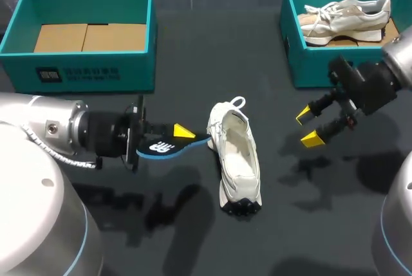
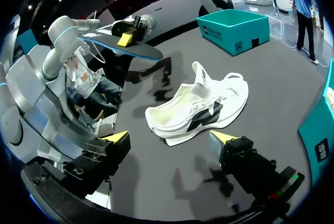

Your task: Take the shoe out of the shoebox, open the shoe tongue, remove and reinsert the insole, then place the shoe into the shoebox

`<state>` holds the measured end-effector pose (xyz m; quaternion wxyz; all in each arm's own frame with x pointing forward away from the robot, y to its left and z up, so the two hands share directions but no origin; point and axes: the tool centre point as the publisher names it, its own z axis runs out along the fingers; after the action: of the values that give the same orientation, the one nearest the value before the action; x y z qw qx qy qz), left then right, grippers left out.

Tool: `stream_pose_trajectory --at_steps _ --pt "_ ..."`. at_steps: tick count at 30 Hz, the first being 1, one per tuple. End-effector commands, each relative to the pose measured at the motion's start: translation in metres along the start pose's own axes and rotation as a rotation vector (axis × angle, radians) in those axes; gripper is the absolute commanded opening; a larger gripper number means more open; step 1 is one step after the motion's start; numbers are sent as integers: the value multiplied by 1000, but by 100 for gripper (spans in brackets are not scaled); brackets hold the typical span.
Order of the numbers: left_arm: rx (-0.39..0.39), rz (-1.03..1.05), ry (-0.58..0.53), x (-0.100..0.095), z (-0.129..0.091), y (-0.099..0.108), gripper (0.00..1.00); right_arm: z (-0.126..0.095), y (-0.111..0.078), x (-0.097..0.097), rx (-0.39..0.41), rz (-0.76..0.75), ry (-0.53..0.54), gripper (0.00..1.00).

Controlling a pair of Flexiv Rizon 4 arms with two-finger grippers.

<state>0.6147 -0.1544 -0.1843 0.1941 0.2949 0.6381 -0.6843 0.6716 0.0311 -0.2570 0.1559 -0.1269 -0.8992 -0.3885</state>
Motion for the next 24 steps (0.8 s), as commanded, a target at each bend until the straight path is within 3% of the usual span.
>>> stream_pose_trajectory --at_steps 1,5,9,20,24 --pt "8 -28 -23 8 14 -4 0 14 -1 1 64 -82 -30 100" --pt "39 -104 -33 12 21 -9 0 27 -8 0 89 -164 -68 100" --pt "48 -144 -31 13 25 -13 0 41 -16 1 167 -209 -134 100" --pt "48 -144 -31 13 25 -13 0 41 -18 3 169 -216 -137 100" --pt "21 -129 -28 25 29 -11 0 52 -20 -1 214 -261 -158 100"
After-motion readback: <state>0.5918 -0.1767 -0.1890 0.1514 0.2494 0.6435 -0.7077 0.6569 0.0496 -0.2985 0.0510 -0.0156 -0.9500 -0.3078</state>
